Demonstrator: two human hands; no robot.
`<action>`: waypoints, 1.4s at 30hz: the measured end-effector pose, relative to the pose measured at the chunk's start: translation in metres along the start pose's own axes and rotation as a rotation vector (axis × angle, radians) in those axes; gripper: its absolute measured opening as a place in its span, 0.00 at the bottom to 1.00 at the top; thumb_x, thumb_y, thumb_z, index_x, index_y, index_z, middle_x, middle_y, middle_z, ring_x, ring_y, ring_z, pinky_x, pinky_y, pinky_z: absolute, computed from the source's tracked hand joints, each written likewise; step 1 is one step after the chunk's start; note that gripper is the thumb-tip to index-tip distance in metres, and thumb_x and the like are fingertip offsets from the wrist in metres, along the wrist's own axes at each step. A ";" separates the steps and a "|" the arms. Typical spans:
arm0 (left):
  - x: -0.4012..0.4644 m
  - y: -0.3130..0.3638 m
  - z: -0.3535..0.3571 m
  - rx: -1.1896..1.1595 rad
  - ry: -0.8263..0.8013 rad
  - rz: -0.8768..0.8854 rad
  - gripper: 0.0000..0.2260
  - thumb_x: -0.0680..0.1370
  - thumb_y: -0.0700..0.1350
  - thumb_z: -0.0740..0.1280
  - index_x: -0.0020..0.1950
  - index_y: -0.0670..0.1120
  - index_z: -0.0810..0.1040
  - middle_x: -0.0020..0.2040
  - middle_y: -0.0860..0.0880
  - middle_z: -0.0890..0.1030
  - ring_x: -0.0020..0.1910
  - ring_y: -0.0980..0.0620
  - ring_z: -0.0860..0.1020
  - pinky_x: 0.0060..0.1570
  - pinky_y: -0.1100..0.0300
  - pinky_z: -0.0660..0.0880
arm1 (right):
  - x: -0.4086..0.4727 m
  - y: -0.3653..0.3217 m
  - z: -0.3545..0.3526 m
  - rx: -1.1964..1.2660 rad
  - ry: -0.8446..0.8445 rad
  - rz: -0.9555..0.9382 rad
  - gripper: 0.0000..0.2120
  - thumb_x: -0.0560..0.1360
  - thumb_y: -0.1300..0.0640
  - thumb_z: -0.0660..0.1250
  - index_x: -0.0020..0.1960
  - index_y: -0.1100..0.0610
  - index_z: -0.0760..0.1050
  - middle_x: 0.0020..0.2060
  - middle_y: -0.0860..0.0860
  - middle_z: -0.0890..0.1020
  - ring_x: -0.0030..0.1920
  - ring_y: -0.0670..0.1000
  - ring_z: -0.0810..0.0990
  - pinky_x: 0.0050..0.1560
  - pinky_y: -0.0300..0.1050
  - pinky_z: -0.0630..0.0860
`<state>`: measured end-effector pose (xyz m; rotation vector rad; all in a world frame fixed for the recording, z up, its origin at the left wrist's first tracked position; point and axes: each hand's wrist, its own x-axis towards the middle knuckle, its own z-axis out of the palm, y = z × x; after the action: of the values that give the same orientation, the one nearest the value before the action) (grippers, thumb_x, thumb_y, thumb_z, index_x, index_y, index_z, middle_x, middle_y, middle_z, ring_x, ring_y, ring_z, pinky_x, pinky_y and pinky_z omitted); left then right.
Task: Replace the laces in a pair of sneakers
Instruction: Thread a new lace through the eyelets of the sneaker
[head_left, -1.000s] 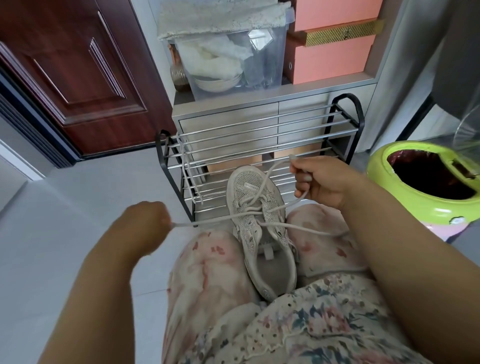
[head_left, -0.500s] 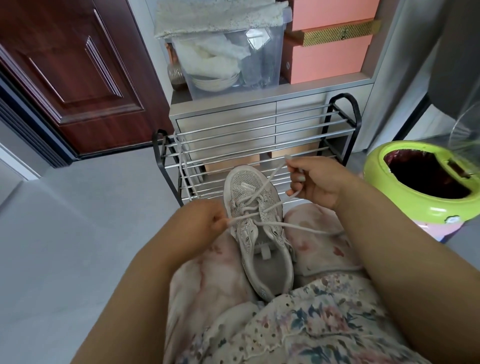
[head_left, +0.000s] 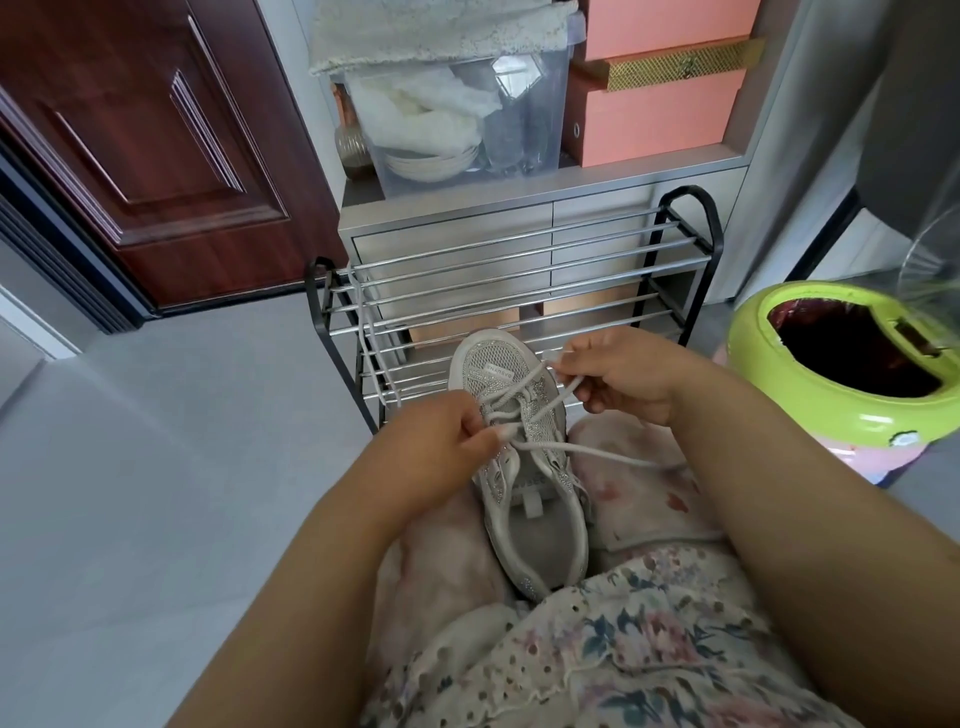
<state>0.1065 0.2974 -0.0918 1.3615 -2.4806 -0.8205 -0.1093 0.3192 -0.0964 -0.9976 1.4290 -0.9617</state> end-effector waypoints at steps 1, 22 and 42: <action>0.002 0.002 0.004 0.064 0.003 0.042 0.12 0.76 0.56 0.66 0.40 0.49 0.75 0.34 0.53 0.76 0.33 0.54 0.74 0.35 0.56 0.73 | 0.000 0.000 0.000 0.002 -0.002 -0.001 0.13 0.78 0.64 0.62 0.34 0.60 0.73 0.22 0.47 0.75 0.27 0.47 0.67 0.26 0.37 0.65; 0.000 -0.005 -0.005 -0.060 -0.015 -0.033 0.12 0.76 0.57 0.66 0.44 0.49 0.74 0.35 0.53 0.76 0.29 0.57 0.74 0.25 0.65 0.73 | -0.002 -0.003 0.017 -0.465 0.002 -0.078 0.13 0.73 0.52 0.71 0.42 0.63 0.77 0.28 0.51 0.74 0.27 0.47 0.70 0.27 0.38 0.68; 0.008 -0.023 0.010 0.152 0.053 0.199 0.04 0.77 0.49 0.66 0.45 0.51 0.74 0.48 0.53 0.71 0.49 0.52 0.71 0.50 0.54 0.72 | -0.011 -0.009 0.013 -0.848 0.016 -0.187 0.09 0.72 0.48 0.71 0.39 0.53 0.79 0.35 0.51 0.82 0.35 0.49 0.77 0.42 0.49 0.78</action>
<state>0.1144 0.2848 -0.1142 1.1379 -2.6285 -0.5563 -0.0952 0.3265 -0.0848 -1.7603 1.8208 -0.4645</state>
